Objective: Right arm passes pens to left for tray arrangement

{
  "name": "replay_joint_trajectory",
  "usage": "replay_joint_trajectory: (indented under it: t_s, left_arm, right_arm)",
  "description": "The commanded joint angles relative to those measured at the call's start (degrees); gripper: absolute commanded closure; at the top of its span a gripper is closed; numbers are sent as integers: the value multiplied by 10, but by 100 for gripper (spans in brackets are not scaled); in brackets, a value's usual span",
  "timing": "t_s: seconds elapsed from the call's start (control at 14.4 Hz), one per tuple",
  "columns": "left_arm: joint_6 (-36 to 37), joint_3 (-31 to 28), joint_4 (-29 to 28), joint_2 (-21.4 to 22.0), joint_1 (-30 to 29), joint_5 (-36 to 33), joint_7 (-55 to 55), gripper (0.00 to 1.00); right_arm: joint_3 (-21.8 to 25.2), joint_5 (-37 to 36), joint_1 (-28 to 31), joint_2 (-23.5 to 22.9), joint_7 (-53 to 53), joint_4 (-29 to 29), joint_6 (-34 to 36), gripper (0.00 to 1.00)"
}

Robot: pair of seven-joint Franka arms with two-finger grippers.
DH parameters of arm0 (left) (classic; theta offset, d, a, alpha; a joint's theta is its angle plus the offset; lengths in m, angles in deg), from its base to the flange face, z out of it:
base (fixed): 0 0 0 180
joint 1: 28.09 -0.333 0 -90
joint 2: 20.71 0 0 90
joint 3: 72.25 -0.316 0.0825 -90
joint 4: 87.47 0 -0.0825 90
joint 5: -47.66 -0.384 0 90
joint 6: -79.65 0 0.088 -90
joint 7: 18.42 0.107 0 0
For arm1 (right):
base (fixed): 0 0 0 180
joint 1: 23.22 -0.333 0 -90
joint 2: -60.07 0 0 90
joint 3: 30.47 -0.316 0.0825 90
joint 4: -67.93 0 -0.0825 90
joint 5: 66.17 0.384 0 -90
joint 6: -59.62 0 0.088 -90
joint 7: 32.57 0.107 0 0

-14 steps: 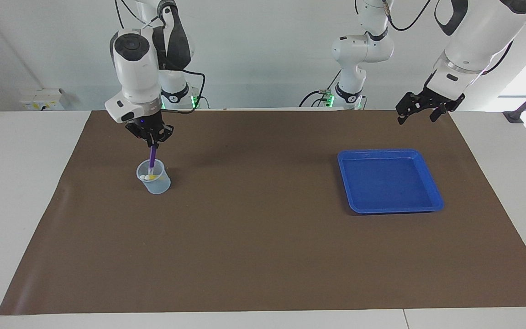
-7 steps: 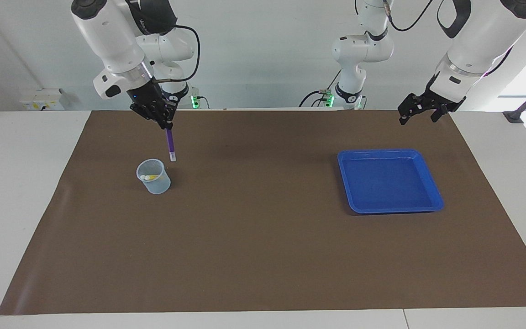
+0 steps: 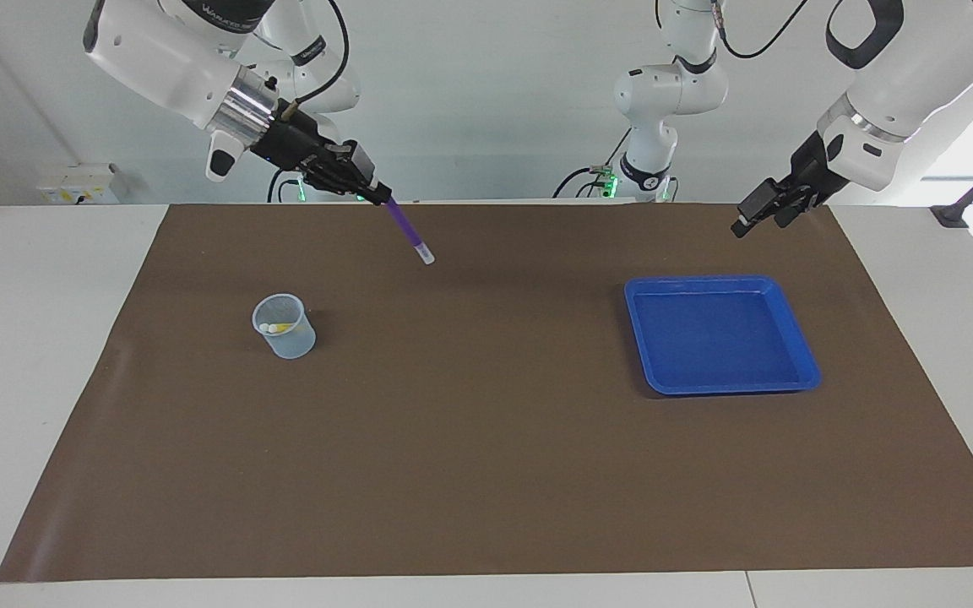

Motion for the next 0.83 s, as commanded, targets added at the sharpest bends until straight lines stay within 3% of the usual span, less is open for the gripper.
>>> replay_joint_trajectory:
  t_s: [0.0,0.21,0.35,0.76]
  left_arm:
    - [-49,0,-41,25,-13,80,-86,0]
    - [-135,0,-107,55,-18,201,-186,0]
    - [-152,0,-131,69,-19,260,-230,0]
    - [-153,2,-128,75,-14,305,-392,0]
  right_arm:
    - [-22,93,4,0,14,-1,-18,100]
    - [-74,157,4,1,57,-2,-47,100]
    - [-117,158,4,1,103,-2,-86,100]
    - [-182,157,1,-4,129,-4,-105,100]
